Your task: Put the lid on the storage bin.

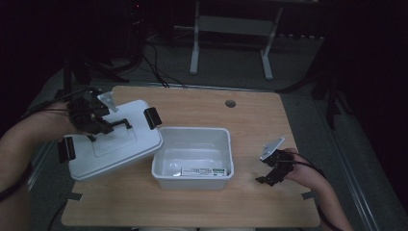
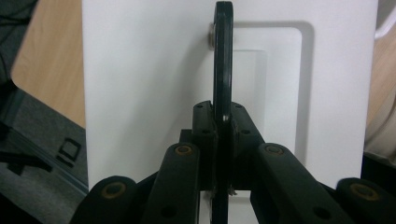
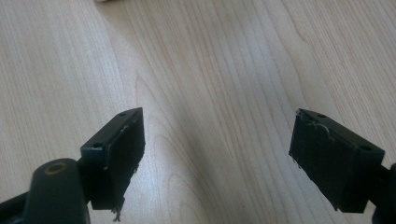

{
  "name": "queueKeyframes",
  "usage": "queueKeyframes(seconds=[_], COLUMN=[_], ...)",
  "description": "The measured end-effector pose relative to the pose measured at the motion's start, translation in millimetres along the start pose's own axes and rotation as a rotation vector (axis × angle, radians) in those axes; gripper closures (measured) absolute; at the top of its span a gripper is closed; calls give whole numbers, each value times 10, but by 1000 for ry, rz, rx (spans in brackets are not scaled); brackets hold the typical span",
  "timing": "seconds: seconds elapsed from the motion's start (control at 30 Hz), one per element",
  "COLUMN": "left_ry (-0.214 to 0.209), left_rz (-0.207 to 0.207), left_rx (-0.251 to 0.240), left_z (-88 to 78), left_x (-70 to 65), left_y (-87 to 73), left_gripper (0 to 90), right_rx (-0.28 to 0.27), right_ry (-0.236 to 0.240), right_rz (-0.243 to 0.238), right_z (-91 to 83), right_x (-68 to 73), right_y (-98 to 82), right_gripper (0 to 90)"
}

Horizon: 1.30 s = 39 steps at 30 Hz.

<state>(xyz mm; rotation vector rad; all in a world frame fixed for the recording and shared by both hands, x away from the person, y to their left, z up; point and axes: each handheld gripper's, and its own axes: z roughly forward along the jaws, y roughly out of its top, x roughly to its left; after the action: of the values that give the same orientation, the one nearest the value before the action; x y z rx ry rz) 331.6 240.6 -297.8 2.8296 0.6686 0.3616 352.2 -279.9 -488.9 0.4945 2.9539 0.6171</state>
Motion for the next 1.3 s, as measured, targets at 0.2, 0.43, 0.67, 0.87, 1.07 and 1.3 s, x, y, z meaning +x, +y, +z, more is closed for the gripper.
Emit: queueKeyframes(seconds=[0.2,0.43,0.67,0.87,1.07,1.3], left_ry=[-11,-29,-43,-55,-67,-77], left_rz=[73,140,181,219,246,281], left_rx=[-14,-12,-20,-16,-18,-36], left_z=[-6,65,131,215,256,292], left_x=[-97,-199,-271,-337,-410,-507], left_y=[328,644,875,1039,1200,1384], left_gripper=[837,837,837,837,838,837], right_rx=[3,-3,-2,-4,-6,-6], right_ry=[2,3,3,4,6,12], right_rz=[-3,-3,2,1,2,9], right_z=[10,0,-1,18,32,59], right_x=[6,8,2,7,8,4], right_y=[7,1,-22,-22,-19,-28], right_gripper=[177,176,176,177,176,176])
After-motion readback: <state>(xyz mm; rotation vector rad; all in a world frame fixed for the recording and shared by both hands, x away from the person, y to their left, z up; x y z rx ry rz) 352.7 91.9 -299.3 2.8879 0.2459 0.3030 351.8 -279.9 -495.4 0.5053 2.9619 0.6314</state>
